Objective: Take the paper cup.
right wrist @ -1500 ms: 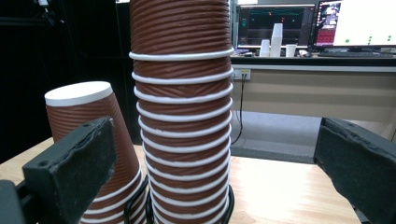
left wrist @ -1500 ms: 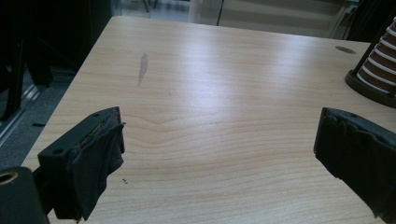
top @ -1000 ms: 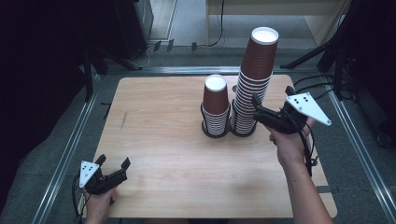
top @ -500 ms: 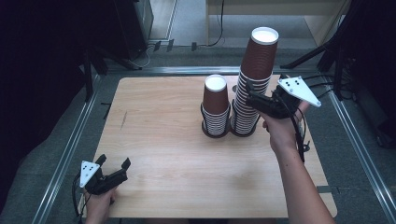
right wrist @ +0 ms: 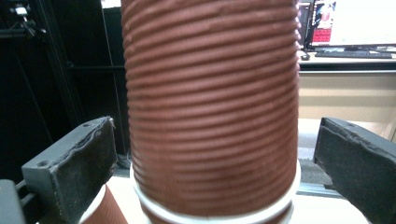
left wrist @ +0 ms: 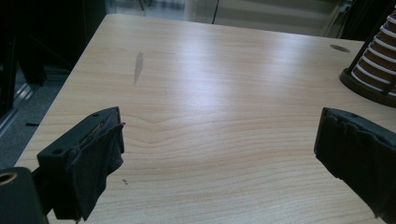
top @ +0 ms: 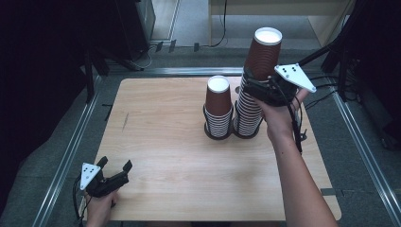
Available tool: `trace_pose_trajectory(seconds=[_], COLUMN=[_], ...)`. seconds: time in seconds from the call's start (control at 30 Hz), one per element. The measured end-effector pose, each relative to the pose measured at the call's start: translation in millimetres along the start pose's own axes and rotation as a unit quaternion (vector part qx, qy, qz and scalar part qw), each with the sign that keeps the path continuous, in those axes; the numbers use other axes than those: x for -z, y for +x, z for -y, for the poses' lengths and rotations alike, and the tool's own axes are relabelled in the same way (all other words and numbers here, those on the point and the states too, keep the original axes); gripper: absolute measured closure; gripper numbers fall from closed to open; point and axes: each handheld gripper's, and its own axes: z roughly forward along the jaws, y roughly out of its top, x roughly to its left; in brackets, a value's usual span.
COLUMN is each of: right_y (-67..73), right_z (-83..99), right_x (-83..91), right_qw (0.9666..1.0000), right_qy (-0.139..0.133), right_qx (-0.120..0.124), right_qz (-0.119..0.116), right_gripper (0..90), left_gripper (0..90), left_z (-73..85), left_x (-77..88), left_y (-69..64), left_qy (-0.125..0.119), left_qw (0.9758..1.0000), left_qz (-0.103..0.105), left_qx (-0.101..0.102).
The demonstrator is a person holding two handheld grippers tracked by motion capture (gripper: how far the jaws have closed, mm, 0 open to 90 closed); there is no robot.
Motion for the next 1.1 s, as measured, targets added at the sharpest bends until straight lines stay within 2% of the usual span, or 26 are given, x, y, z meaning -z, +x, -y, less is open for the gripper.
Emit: trace_pose_trajectory(seconds=[0.27, 0.4, 0.47, 0.67, 0.73, 1.1], right_y=[2.9, 1.6, -1.3, -0.6, 2.1, 3.6], right_z=[0.0, 3.6, 4.5, 2.7, 0.7, -4.1], right_x=[-12.0, -16.9, -19.1, -19.4, -18.3, -18.3], right_qw=[0.9999, 0.9998, 0.9999, 0.9999, 0.9996, 0.9995], right_qy=[0.008, 0.013, 0.013, 0.015, 0.013, 0.018], right_qx=[0.010, 0.006, -0.003, 0.007, 0.022, 0.023], right_qz=[0.009, 0.012, 0.003, 0.005, 0.008, 0.014], right_gripper=[0.4, 4.2, 4.6, 5.4, 8.2, 9.1], left_gripper=[1.9, 1.9, 1.9, 1.9, 1.9, 1.9], left_z=[-0.2, -0.3, -0.2, -0.3, -0.2, -0.3], left_x=[-0.7, -0.8, -1.1, -1.2, -1.3, -1.3], left_y=[-0.6, -0.7, -1.1, -1.1, -1.3, -1.0], left_qy=[0.003, 0.005, 0.005, 0.005, 0.005, 0.005], left_qw=[1.0000, 1.0000, 1.0000, 1.0000, 1.0000, 1.0000], left_qz=[0.001, 0.000, 0.000, 0.001, 0.000, 0.001], left_qx=[-0.001, -0.005, -0.006, -0.006, -0.006, -0.005])
